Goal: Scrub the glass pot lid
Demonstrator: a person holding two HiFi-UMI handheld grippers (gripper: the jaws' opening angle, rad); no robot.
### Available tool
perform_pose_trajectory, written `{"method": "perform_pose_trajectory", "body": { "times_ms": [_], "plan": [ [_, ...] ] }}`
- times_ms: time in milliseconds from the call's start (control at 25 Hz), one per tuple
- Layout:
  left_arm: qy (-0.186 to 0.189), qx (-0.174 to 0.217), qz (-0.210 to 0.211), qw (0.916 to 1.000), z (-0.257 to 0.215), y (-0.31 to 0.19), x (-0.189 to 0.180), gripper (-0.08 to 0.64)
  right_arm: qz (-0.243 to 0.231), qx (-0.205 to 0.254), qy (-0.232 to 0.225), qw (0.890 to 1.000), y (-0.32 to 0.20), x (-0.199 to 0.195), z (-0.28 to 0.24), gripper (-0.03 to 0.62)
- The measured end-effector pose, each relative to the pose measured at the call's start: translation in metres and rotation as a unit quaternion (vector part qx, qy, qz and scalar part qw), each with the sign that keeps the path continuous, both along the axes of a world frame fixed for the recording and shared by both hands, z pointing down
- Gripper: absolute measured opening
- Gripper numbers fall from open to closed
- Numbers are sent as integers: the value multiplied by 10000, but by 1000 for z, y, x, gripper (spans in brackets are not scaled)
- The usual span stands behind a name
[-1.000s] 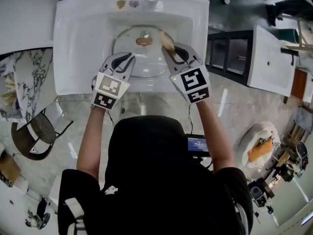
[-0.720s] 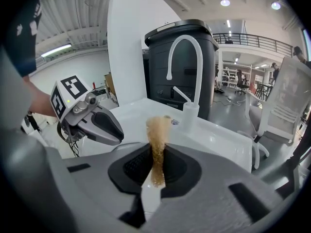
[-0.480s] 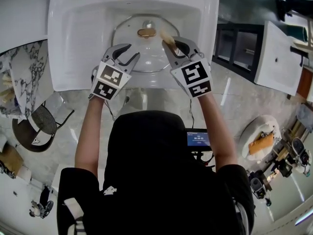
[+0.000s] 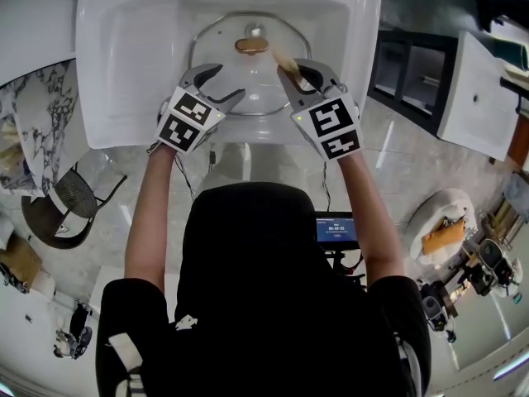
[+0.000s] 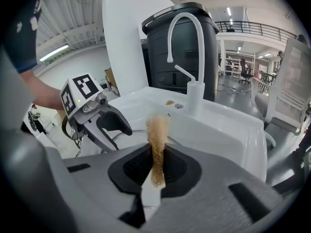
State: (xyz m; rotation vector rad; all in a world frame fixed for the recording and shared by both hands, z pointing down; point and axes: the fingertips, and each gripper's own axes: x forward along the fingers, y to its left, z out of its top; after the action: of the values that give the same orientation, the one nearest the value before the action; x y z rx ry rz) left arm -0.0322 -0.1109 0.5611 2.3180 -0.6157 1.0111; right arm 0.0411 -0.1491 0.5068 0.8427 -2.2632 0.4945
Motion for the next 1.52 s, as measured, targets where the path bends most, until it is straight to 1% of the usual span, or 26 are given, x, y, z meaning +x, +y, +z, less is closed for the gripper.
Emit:
{"method": "perform_pose_trajectory", "body": {
  "times_ms": [160,440,760,1080,1320,1400,1520],
  "plan": [
    [17,-54,-204,9998,8,-3,-2,273,-35,-102,50,9999,5,0,9,17],
    [-71,-245,-208,9995,21,0,-4,291,-111,-242,121,9996,13,0,20,17],
    [131,-531,-542,9970,25,1,-8,296,-161,-316,175,9992,13,4,26,17],
    [57,-793,-423,9959,26,-1,-9,296,-285,-395,233,9985,19,3,34,17],
    [-16,-868,-425,9953,27,0,-9,296,-490,-534,244,9971,23,1,41,17],
    [-54,-916,-397,9950,28,-1,-10,296,-620,-636,354,9954,25,2,47,17],
    [-78,-943,-367,9948,28,-1,-10,296,-891,-815,724,9900,29,9,58,17]
  ]
}}
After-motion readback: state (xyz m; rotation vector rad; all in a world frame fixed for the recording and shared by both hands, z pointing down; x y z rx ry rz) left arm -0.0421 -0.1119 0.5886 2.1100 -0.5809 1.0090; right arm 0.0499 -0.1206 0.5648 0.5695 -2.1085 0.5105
